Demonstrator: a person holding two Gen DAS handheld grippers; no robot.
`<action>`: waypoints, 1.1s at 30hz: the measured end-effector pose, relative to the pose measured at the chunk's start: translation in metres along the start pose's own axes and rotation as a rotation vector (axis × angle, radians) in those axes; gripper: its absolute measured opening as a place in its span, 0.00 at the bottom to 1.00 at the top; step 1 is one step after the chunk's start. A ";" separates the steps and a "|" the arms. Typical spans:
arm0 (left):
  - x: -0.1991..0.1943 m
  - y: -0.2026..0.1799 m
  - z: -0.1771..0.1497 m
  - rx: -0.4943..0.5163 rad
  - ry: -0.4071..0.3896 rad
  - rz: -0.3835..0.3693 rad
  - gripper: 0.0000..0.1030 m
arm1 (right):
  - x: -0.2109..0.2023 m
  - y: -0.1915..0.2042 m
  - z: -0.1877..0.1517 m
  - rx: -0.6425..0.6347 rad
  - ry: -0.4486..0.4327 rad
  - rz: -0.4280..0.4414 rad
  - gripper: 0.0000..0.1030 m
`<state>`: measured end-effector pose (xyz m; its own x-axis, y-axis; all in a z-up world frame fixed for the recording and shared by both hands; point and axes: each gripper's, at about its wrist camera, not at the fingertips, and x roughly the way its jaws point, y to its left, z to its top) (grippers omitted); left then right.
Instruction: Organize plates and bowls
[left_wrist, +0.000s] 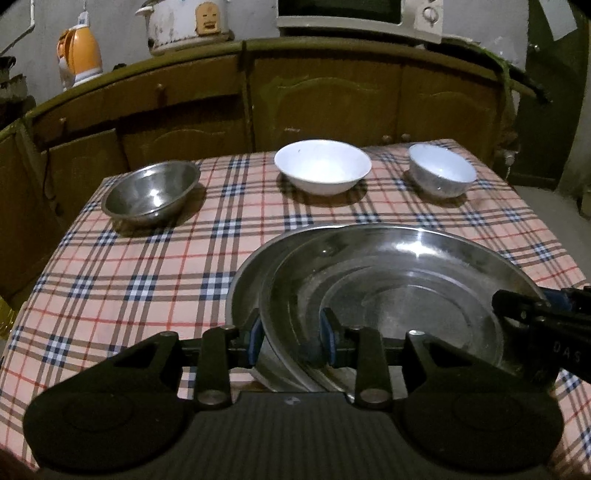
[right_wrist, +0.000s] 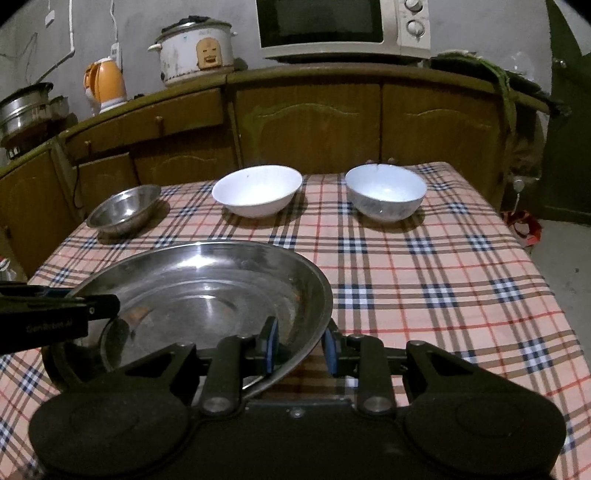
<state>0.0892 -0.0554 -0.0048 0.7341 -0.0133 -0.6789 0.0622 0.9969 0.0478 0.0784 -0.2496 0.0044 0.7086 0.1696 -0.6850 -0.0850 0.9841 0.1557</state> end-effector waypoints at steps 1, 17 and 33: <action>0.002 0.001 0.000 -0.001 0.002 0.005 0.31 | 0.004 0.001 0.000 -0.001 0.003 0.005 0.32; 0.049 0.027 0.003 -0.052 0.019 0.036 0.32 | 0.064 0.023 0.012 -0.049 0.016 0.005 0.32; 0.066 0.032 0.001 -0.055 0.011 0.020 0.39 | 0.081 0.028 0.012 -0.076 0.019 0.001 0.35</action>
<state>0.1408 -0.0242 -0.0473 0.7276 0.0075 -0.6860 0.0101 0.9997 0.0216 0.1419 -0.2086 -0.0379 0.6950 0.1713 -0.6983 -0.1393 0.9849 0.1030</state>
